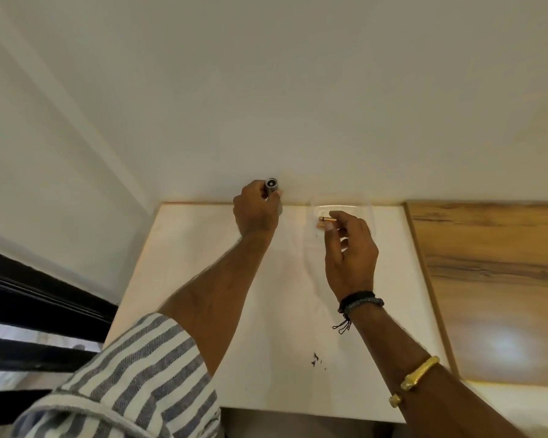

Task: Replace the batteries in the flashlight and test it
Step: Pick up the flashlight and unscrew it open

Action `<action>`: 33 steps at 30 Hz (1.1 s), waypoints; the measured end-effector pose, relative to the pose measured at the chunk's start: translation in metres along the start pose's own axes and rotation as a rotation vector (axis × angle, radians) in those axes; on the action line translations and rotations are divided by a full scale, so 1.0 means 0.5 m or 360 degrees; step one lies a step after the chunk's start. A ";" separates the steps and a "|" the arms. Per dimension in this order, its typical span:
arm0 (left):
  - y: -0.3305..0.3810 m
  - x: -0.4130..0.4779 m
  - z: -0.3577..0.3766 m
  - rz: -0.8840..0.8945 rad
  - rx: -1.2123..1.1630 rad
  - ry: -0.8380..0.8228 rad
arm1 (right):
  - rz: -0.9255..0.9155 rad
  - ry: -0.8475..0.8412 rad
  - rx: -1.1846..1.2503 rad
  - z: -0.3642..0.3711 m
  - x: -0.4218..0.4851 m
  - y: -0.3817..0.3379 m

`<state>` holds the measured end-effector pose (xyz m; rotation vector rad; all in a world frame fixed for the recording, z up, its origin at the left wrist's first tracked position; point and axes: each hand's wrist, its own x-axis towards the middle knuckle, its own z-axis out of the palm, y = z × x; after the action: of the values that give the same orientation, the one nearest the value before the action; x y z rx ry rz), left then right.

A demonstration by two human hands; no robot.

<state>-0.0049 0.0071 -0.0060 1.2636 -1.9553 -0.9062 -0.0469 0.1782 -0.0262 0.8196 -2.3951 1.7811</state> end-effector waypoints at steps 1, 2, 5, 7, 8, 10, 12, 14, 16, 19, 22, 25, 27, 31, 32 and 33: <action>0.002 -0.015 -0.009 0.0025 -0.0031 -0.0013 | 0.0000 -0.0005 0.0002 -0.008 -0.006 -0.008; 0.004 -0.033 -0.019 0.0053 -0.0059 -0.0018 | 0.0008 -0.0006 0.0017 -0.017 -0.014 -0.017; 0.012 -0.097 -0.052 0.0133 -0.0136 -0.0015 | 0.0036 0.0014 0.0106 -0.043 -0.042 -0.049; 0.010 -0.147 -0.075 0.0196 -0.0169 -0.0028 | 0.0088 0.0020 0.0187 -0.059 -0.067 -0.073; 0.009 -0.173 -0.086 0.0234 -0.0173 -0.0037 | 0.0133 0.0014 0.0227 -0.067 -0.080 -0.084; 0.006 -0.223 -0.106 0.0290 -0.0218 -0.0073 | 0.0193 0.0002 0.0270 -0.081 -0.105 -0.105; 0.002 -0.273 -0.129 0.0328 -0.0313 -0.0137 | 0.0215 -0.0022 0.0294 -0.100 -0.133 -0.125; -0.006 -0.319 -0.151 0.0401 -0.0377 -0.0221 | 0.0234 -0.0084 0.0312 -0.122 -0.163 -0.138; -0.016 -0.360 -0.167 0.0481 -0.0395 -0.0312 | 0.0266 -0.0161 0.0328 -0.141 -0.191 -0.144; -0.030 -0.419 -0.187 0.0575 -0.0374 -0.0386 | 0.0310 -0.0255 0.0352 -0.172 -0.236 -0.145; -0.056 -0.465 -0.197 0.0671 -0.0327 -0.0436 | 0.0312 -0.0346 0.0296 -0.199 -0.271 -0.131; -0.082 -0.492 -0.202 0.0732 -0.0120 -0.0527 | 0.0326 -0.0456 0.0209 -0.217 -0.289 -0.116; -0.086 -0.501 -0.202 0.0787 -0.0005 -0.0581 | 0.0337 -0.0547 0.0107 -0.223 -0.294 -0.109; -0.084 -0.507 -0.197 0.0888 0.0108 -0.0597 | 0.0306 -0.0603 -0.0048 -0.231 -0.292 -0.102; -0.085 -0.509 -0.196 0.0912 0.0134 -0.0595 | 0.0292 -0.0609 -0.0075 -0.231 -0.290 -0.099; -0.086 -0.510 -0.195 0.0929 0.0151 -0.0597 | 0.0282 -0.0619 -0.0096 -0.232 -0.287 -0.097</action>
<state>0.1811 0.2112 -0.0216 0.5207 -2.4914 -0.7856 0.0665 0.3281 0.0064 1.0631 -2.8287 1.7302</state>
